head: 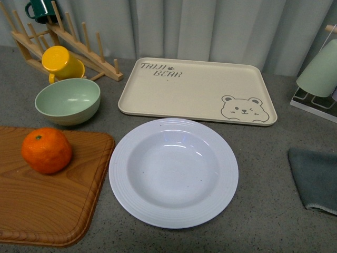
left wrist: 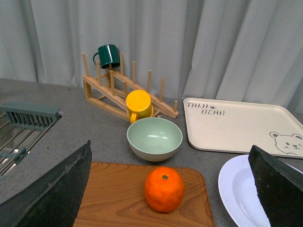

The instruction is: Place orange and plate with both arms

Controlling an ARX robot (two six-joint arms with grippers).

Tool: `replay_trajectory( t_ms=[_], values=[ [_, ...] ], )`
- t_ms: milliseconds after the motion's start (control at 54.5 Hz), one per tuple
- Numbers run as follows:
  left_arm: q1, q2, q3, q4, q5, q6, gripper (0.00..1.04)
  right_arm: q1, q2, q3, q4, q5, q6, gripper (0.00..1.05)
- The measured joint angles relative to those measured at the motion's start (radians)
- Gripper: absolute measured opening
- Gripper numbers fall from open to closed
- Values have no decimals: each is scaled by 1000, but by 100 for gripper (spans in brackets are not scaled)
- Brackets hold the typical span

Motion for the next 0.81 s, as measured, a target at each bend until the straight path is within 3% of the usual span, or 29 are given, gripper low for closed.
replay_trajectory(
  t_ms=[128,807],
  values=[
    [0,0,0,0,0,0,98,0,0,0,0,0,2,97],
    [0,0,0,0,0,0,98,0,0,0,0,0,1,95]
  ],
)
